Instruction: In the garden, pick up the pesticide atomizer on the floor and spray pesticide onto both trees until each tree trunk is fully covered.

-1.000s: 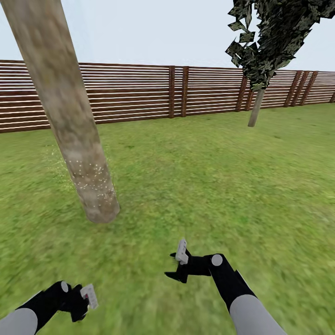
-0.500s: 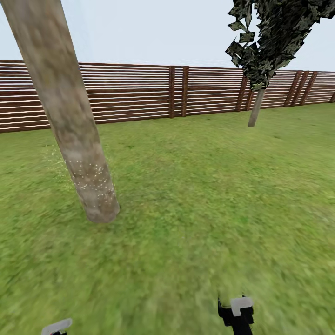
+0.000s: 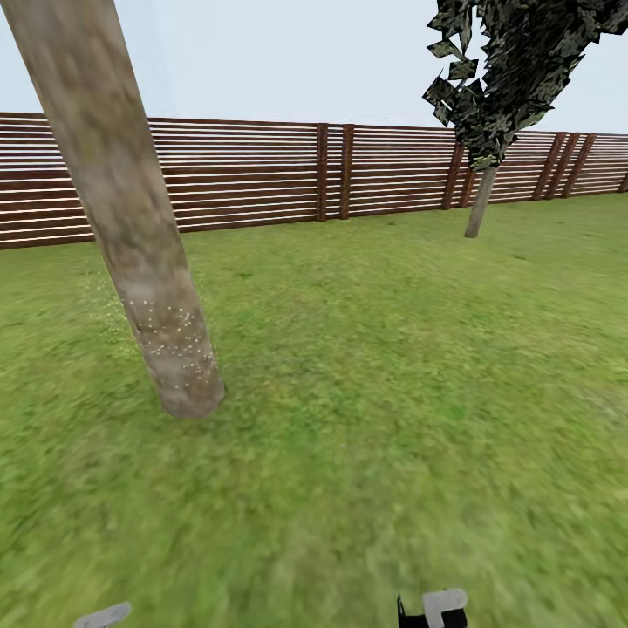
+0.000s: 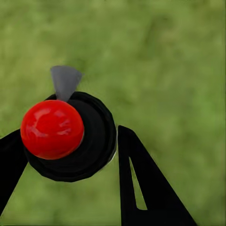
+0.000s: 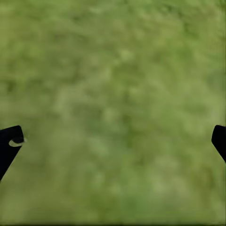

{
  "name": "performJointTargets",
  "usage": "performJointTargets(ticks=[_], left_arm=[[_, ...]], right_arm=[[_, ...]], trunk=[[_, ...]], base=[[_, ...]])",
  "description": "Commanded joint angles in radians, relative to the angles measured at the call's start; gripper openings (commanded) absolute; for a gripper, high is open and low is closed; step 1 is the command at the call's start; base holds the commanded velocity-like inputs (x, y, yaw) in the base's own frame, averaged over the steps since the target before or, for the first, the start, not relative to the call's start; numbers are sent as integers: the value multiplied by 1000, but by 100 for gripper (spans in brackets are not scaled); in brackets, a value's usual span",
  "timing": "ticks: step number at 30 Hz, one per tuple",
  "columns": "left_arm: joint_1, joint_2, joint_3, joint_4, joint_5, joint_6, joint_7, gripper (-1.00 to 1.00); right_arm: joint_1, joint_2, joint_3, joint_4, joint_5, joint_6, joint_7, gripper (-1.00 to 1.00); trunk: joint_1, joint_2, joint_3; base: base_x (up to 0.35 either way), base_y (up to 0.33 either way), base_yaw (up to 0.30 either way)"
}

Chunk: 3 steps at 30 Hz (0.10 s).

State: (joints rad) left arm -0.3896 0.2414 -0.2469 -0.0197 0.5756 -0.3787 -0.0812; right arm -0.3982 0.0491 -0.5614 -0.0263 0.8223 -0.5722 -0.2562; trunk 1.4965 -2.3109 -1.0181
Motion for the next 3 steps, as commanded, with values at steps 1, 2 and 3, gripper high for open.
performJointTargets(ticks=[1,2,3], left_arm=[[0,1,-1,1,-3,-1,14,-100],[0,2,-1,1,-4,-1,24,-100],[0,1,-2,1,-5,-1,29,-100]], right_arm=[[0,0,0,0,0,0,0,100],[1,0,0,0,0,0,0,100],[1,0,0,0,0,0,0,100]], trunk=[[0,0,0],[0,0,0],[0,0,0]], base=[[0,0,0],[0,0,0],[0,0,0]])
